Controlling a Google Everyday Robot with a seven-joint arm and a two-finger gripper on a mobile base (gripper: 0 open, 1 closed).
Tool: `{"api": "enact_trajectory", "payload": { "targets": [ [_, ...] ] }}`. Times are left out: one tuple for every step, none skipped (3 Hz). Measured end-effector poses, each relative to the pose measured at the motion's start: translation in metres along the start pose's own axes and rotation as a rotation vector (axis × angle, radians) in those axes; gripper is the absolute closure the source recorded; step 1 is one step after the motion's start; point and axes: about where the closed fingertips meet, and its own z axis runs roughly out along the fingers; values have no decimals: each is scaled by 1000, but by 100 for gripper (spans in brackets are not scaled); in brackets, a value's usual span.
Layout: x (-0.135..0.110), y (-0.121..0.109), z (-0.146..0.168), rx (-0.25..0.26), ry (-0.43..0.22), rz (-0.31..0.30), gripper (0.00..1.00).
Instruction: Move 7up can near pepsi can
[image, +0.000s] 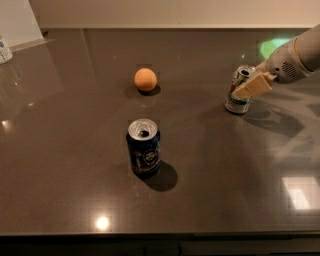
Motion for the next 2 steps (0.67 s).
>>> {"api": "enact_trajectory", "payload": {
  "targets": [
    [-6,10,-4,-23,-19,-7,68],
    [-15,36,-7,-90,-34,-42,91]
  ]
}}
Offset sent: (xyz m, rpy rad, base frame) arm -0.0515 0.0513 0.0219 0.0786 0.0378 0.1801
